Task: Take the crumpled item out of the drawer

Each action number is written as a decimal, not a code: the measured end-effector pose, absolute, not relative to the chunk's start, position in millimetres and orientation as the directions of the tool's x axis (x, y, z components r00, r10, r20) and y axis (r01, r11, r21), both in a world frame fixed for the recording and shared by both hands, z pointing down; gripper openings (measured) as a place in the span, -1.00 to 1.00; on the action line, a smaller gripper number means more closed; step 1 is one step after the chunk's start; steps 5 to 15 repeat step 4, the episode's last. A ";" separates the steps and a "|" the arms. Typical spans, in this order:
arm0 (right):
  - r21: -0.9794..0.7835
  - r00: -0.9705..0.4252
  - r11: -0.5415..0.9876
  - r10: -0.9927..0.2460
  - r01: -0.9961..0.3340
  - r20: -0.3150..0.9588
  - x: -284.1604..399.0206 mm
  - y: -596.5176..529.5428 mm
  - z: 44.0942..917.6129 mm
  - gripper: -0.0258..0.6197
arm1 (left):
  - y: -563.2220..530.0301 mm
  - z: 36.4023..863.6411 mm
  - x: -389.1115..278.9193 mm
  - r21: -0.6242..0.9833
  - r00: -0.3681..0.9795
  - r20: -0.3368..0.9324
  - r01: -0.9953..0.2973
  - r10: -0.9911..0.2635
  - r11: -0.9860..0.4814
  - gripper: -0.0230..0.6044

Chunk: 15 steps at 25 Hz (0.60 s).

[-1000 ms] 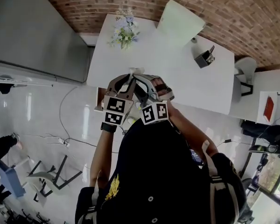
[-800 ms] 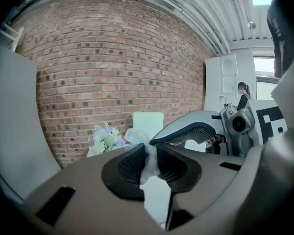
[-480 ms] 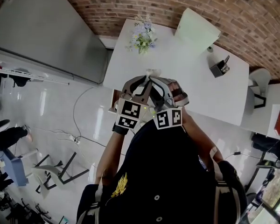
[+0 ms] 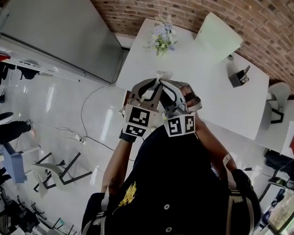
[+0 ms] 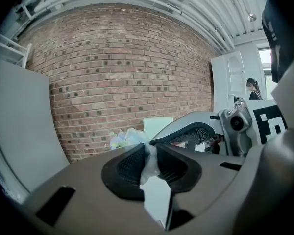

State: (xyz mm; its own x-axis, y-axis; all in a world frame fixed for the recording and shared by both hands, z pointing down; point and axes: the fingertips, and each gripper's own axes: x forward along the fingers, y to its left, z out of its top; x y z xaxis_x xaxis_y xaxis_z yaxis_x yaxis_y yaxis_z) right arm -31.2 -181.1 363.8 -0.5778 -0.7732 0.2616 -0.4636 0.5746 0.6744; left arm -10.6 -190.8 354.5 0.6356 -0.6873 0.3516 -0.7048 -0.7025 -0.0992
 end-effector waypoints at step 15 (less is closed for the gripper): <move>0.665 -0.594 0.586 -0.762 -0.463 0.258 -40.8 -174.4 366.4 -0.39 | -184.4 357.7 -20.1 -0.102 0.624 0.360 -0.712 -0.693 -0.694 -0.66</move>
